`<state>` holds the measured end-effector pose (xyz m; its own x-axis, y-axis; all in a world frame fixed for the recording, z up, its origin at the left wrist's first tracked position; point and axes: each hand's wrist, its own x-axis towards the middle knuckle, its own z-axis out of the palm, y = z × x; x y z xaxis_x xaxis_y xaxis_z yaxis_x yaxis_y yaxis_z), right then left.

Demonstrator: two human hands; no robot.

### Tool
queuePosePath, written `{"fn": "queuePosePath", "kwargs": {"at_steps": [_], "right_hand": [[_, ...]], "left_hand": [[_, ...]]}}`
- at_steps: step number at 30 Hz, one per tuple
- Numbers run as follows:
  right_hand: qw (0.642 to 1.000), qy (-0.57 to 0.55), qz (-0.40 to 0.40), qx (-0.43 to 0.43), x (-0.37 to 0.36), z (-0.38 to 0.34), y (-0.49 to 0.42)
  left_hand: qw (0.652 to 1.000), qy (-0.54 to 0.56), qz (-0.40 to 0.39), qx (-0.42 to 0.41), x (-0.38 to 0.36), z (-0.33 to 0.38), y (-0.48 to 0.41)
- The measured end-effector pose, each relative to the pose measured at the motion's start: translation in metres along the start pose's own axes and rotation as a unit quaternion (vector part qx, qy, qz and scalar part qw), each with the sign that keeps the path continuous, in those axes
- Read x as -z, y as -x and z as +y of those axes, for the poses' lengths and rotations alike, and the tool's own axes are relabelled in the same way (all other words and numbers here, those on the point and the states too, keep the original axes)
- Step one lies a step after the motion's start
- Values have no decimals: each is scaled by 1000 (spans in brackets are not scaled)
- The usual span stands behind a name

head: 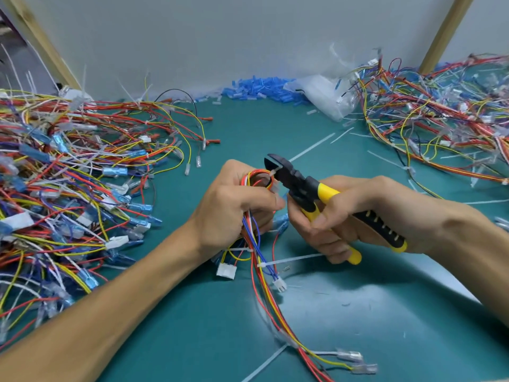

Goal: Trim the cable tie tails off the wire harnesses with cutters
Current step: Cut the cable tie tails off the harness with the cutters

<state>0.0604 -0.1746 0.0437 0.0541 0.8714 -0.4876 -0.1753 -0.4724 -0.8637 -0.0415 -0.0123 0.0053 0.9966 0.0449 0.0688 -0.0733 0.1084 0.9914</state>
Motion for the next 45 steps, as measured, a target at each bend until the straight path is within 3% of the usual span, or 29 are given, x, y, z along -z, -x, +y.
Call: {"fn": "queuePosePath", "kwargs": {"at_steps": [3, 5, 10, 15, 19, 26, 35, 42, 45], "right_hand": [[1000, 19, 1, 9, 4, 7, -1], [995, 73, 39, 59, 8, 16, 1], [907, 335, 180, 178, 7, 21, 10], [892, 348, 207, 202, 1, 23, 7], [911, 320, 169, 195, 3, 20, 11], [833, 407, 274, 256, 4, 30, 1], [791, 438, 329, 272, 5, 34, -4], [796, 429, 352, 241, 1, 38, -8], [783, 442, 363, 246, 2, 36, -8]], "left_hand": [[1000, 2, 6, 4, 0, 0, -1], [1000, 4, 7, 8, 0, -1, -1], [1000, -14, 1, 14, -3, 0, 2], [1000, -13, 9, 8, -3, 0, 3], [999, -33, 5, -3, -2, 0, 3], [999, -36, 29, -21, -3, -2, 2], [997, -54, 39, -24, -7, -3, 2], [997, -48, 63, -26, -7, -5, 1], [996, -46, 67, -30, -7, -6, 2]]}}
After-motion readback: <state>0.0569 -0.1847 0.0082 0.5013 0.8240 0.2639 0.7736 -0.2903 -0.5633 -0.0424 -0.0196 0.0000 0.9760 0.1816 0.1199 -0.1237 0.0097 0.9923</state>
